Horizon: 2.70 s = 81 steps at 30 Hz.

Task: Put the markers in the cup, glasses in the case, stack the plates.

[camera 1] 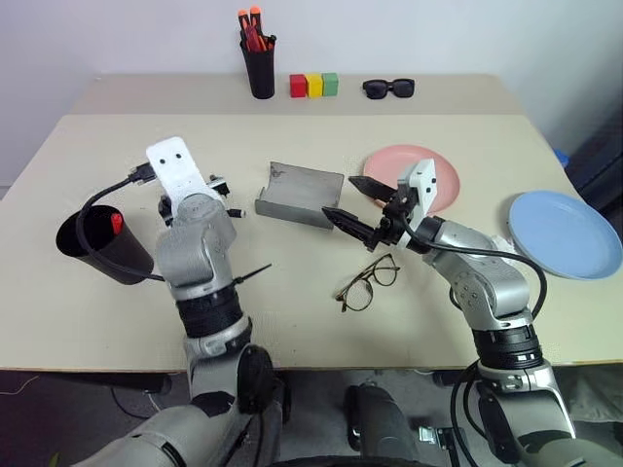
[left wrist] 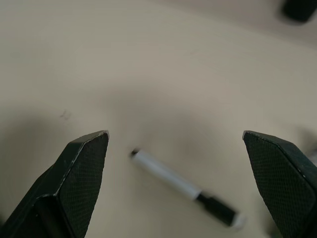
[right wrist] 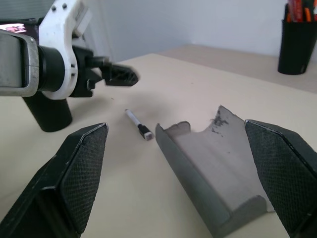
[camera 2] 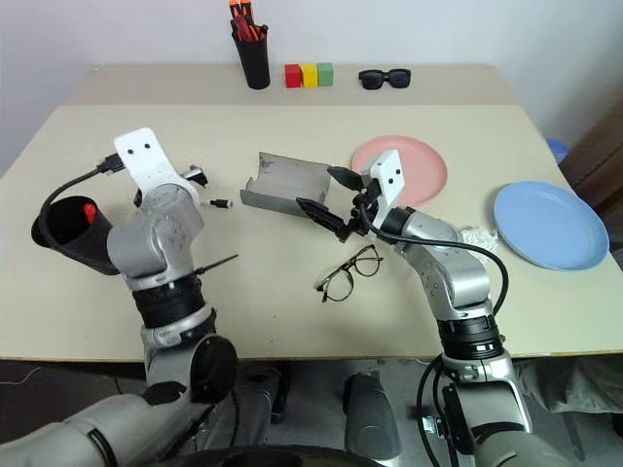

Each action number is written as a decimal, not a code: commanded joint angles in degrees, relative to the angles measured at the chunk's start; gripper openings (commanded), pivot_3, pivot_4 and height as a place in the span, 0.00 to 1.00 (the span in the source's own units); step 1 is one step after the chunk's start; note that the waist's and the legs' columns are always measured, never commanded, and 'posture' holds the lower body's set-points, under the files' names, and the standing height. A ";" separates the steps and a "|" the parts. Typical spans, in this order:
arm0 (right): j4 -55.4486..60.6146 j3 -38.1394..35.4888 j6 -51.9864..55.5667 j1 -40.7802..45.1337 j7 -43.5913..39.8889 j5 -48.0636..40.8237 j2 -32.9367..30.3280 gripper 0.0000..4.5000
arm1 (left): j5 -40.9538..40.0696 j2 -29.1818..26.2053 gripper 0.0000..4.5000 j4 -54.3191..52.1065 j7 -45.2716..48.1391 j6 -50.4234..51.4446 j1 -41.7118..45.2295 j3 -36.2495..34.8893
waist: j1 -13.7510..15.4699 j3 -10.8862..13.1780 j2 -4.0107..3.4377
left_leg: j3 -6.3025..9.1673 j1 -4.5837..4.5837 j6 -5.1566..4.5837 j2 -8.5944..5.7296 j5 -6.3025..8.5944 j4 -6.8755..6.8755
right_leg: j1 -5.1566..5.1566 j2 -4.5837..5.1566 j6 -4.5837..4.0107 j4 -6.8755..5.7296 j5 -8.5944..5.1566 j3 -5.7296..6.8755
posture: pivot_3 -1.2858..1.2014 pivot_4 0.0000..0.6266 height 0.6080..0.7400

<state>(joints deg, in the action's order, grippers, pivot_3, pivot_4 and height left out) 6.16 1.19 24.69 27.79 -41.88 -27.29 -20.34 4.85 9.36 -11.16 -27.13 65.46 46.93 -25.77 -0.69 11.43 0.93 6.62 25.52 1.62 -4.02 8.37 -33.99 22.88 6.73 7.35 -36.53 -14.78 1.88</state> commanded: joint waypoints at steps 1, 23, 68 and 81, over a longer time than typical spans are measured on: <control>2.94 -0.84 -0.52 0.25 0.18 -0.68 0.09 1.00 | -3.18 4.18 0.99 7.71 -4.68 0.99 7.10 -5.96 | 0.29 0.01 0.02 | 0.00 0.00 0.01 0.00 0.00 -0.02 | -0.01 0.00 0.01 -0.01 0.00 0.00 | 0.52 0.24 1.00; 4.99 -0.77 1.35 -1.38 -2.73 -1.37 -3.37 1.00 | -17.39 0.07 0.48 40.55 -25.36 -8.46 21.12 -20.09 | 1.42 0.02 0.04 | -0.08 -0.05 0.20 -0.07 0.08 -0.14 | -0.21 0.06 0.23 0.22 0.18 -0.03 | 0.52 0.24 1.00; 3.25 0.82 1.21 0.49 -5.56 -5.07 2.02 1.00 | 1.54 -15.47 0.01 -21.80 6.68 -43.33 -37.14 3.76 | 1.39 -0.06 -0.03 | -0.17 -0.07 0.26 0.01 0.05 0.07 | 0.02 0.01 -0.52 0.28 0.37 -0.29 | 0.52 0.24 1.00; 4.34 -0.23 1.11 -0.01 -6.76 -7.01 2.29 1.00 | 2.50 -10.00 0.01 -21.95 6.24 -43.47 -39.30 6.38 | 1.39 -0.06 -0.03 | -0.17 -0.07 0.26 0.02 0.05 0.07 | 0.01 0.01 -0.53 0.30 0.37 -0.28 | 0.52 0.24 1.00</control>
<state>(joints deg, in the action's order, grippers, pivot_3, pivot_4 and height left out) 8.66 1.63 26.99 27.36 -48.06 -33.38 -18.08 6.28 -0.69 -31.42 -20.38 23.08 7.42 -20.65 0.70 11.37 0.90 6.45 25.45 1.88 -4.00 8.42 -33.92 22.89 6.73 6.82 -36.22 -14.41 1.60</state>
